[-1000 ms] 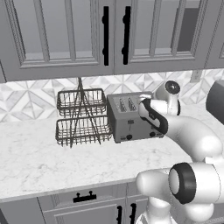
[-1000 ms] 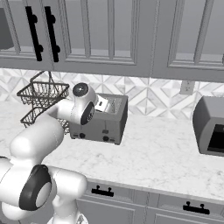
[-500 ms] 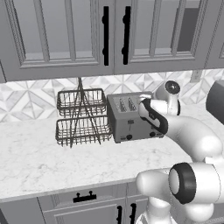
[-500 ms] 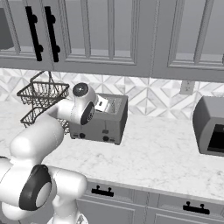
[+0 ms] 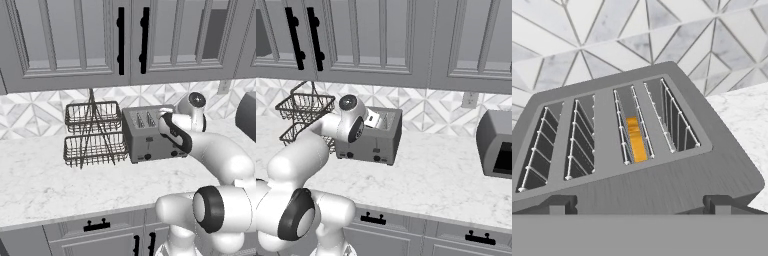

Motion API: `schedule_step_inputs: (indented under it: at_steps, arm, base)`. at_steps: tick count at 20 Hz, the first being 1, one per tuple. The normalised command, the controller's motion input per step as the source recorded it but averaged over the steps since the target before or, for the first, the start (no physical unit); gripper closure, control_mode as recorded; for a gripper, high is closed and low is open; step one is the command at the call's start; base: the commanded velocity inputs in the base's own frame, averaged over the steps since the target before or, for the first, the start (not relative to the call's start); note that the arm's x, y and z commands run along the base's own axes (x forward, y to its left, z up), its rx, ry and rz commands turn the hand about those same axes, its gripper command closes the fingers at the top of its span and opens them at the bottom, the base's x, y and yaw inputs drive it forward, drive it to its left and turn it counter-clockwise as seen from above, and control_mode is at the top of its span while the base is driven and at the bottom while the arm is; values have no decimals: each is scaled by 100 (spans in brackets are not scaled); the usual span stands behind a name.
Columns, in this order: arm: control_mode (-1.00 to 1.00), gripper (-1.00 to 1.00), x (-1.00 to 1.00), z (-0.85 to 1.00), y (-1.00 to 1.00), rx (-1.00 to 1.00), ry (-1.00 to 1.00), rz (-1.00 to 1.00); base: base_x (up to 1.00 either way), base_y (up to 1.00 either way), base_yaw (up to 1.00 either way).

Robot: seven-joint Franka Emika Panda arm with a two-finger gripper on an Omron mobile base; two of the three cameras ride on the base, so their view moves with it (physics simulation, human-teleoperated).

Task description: Start the toaster. Once the lever pops up, take the bread to the plate on the dining counter.

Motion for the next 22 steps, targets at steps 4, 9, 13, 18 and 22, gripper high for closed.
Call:
schedule_step_inputs:
  at_steps: [4, 9, 13, 18, 22]
  arm:
    - [-100, -100, 0, 0, 0, 0, 0, 0]
    - [-100, -100, 0, 0, 0, 0, 0, 0]
    - [-100, -100, 0, 0, 0, 0, 0, 0]
    - [-100, -100, 0, 0, 0, 0, 0, 0]
    - [-100, -100, 0, 0, 0, 0, 0, 0]
  base:
    - [0, 0, 0]
    - [0, 0, 0]
    - [0, 0, 0]
    - [0, 0, 0]
    - [0, 0, 0]
